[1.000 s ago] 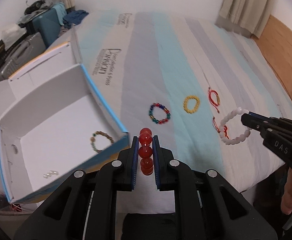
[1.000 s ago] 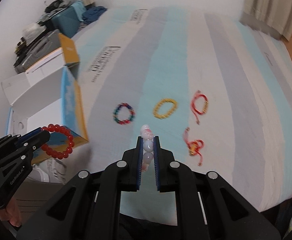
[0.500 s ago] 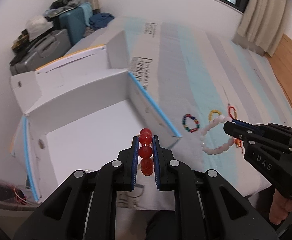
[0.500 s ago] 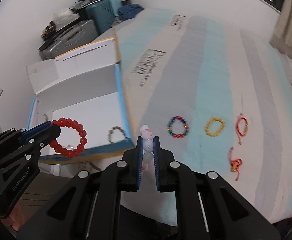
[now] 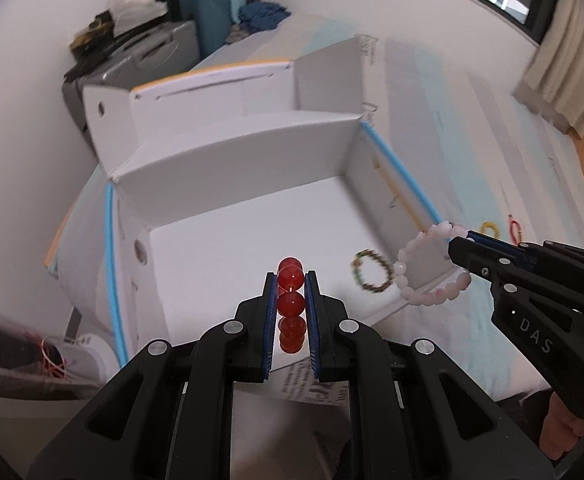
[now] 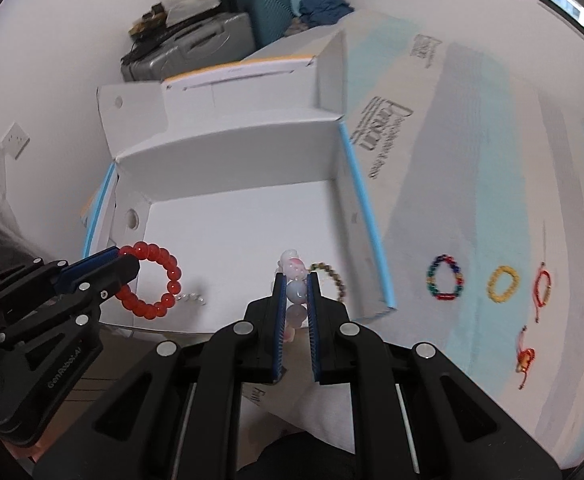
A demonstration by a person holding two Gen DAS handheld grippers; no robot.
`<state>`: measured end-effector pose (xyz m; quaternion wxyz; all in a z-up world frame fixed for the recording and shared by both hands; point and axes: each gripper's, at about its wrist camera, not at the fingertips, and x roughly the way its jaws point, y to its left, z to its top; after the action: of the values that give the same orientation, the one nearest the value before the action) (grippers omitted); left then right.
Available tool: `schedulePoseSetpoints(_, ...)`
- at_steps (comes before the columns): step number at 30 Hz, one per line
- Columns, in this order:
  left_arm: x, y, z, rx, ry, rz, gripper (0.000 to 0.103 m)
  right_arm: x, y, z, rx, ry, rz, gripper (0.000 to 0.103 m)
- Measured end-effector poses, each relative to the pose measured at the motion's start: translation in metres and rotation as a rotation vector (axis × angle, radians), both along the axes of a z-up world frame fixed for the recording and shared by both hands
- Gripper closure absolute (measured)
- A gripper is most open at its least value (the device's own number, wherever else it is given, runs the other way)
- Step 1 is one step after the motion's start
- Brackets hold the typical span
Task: Organize jewelry
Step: 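Carry the red and white bead bracelets over the white box with both tools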
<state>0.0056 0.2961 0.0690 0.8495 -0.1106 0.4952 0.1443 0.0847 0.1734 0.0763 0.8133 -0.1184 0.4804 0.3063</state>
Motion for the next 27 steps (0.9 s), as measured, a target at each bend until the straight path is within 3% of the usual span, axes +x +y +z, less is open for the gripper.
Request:
schedulePoseSetpoints(10, 0.003, 0.032, -0.044, -0.045, 0.076, 0.041, 0.090, 0.016, 0.034, -0.044, -0.073, 0.077, 0.024, 0.094)
schedulePoseSetpoints(18, 0.019, 0.050, -0.085, -0.075, 0.184, 0.082, 0.090, 0.034, 0.052, -0.079, -0.130, 0.142, 0.032, 0.094)
schedulePoseSetpoints(27, 0.028, 0.061, -0.106, -0.092, 0.229, 0.093, 0.090, 0.046, 0.064, -0.114, -0.178, 0.199, 0.035, 0.094)
